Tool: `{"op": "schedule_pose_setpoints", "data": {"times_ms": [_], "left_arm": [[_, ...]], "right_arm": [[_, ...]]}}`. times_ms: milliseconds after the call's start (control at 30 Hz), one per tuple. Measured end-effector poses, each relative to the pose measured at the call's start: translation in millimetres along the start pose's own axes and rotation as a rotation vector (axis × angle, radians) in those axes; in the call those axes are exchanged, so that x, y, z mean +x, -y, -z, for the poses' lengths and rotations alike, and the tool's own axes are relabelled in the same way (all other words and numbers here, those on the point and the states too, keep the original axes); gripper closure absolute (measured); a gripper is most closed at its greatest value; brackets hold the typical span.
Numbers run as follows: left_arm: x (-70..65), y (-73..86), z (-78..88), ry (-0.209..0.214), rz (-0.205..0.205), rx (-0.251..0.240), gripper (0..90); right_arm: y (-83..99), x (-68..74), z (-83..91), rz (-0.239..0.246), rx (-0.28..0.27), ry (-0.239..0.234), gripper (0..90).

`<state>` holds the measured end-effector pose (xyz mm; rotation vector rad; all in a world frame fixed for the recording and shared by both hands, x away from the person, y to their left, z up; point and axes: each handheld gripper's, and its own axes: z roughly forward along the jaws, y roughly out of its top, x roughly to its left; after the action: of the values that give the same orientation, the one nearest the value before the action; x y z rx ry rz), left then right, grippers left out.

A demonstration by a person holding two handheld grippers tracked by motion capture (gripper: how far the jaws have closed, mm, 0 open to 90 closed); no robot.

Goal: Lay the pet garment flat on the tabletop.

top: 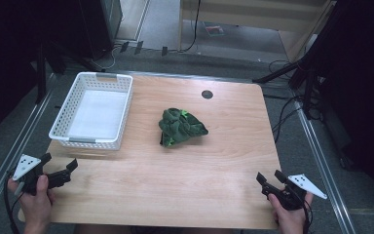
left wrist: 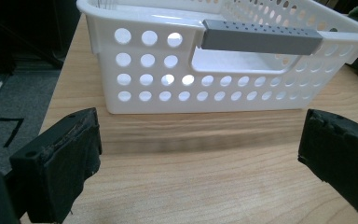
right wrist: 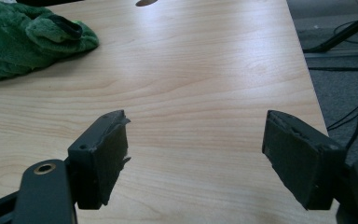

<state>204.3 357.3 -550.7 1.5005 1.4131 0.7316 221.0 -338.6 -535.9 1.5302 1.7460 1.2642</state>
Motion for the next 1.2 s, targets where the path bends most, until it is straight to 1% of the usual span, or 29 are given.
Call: {"op": "schedule_pose_setpoints", "data": {"times_ms": [100, 167, 200, 233, 267, 300, 367, 433, 500, 600, 667, 733, 767, 867, 933, 1067, 1133, 1200], "left_arm": [[0.1, -0.3, -0.8, 0.000, 0.000, 0.007, 0.0], [1.4, -0.4, 0.4, 0.011, 0.003, 0.000, 0.0], [2.5, -0.4, 1.2, 0.019, 0.012, -0.009, 0.0], [3.1, -0.4, 1.6, 0.023, 0.019, -0.011, 0.0], [3.9, -0.4, 1.8, 0.026, 0.023, -0.013, 0.0], [4.2, -0.3, 1.9, 0.027, 0.025, -0.016, 0.0], [4.1, -0.2, 1.9, 0.030, 0.024, -0.016, 0.0], [3.9, -0.3, 1.4, 0.024, 0.021, -0.009, 0.0], [3.7, -0.1, 1.2, 0.024, 0.019, -0.005, 0.0], [4.6, 0.3, 2.1, 0.037, 0.022, -0.002, 0.0], [6.4, 0.3, 2.8, 0.039, 0.039, -0.007, 0.0], [8.1, 0.2, 3.2, 0.044, 0.048, -0.008, 0.0], [8.3, 0.2, 2.8, 0.044, 0.053, -0.009, 0.0], [8.1, 0.0, 2.4, 0.044, 0.050, -0.007, 0.0], [7.7, 0.2, 2.3, 0.041, 0.048, -0.005, 0.0], [8.4, 0.3, 2.2, 0.036, 0.054, -0.004, 0.0], [8.8, 0.2, 2.1, 0.035, 0.060, -0.006, 0.0], [9.5, 0.1, 1.9, 0.035, 0.060, -0.006, 0.0]], "right_arm": [[-4.4, 10.2, -3.3, 0.037, 0.010, 0.020, 22.5], [-10.2, 19.6, -6.7, 0.042, 0.025, 0.035, 22.3], [-13.8, 24.2, -8.8, 0.033, 0.038, 0.039, 21.5], [-18.5, 30.7, -10.8, 0.026, 0.049, 0.025, 21.3], [-21.2, 34.8, -12.0, 0.032, 0.054, 0.020, 21.3], [-25.0, 40.8, -14.1, 0.043, 0.063, 0.016, 21.2], [-34.3, 53.5, -20.0, 0.083, 0.070, -0.001, 21.2], [-42.5, 63.3, -25.5, 0.102, 0.076, -0.015, 21.2], [-52.5, 73.7, -32.7, 0.109, 0.067, -0.025, 21.2], [-65.9, 89.3, -45.6, 0.113, 0.058, -0.045, 21.2], [-73.3, 100.3, -55.3, 0.127, 0.058, -0.064, 21.2], [-80.7, 113.7, -67.2, 0.154, 0.063, -0.078, 21.2], [-84.0, 120.2, -72.5, 0.160, 0.067, -0.089, 21.0], [-93.1, 139.2, -86.7, 0.186, 0.073, -0.116, 20.8], [-99.9, 155.7, -98.1, 0.214, 0.082, -0.133, 20.4], [-108.7, 181.8, -118.0, 0.252, 0.093, -0.164, 20.2], [-111.6, 196.8, -130.8, 0.272, 0.111, -0.174, 19.9], [-113.0, 207.3, -140.8, 0.289, 0.122, -0.181, 19.1]]}}
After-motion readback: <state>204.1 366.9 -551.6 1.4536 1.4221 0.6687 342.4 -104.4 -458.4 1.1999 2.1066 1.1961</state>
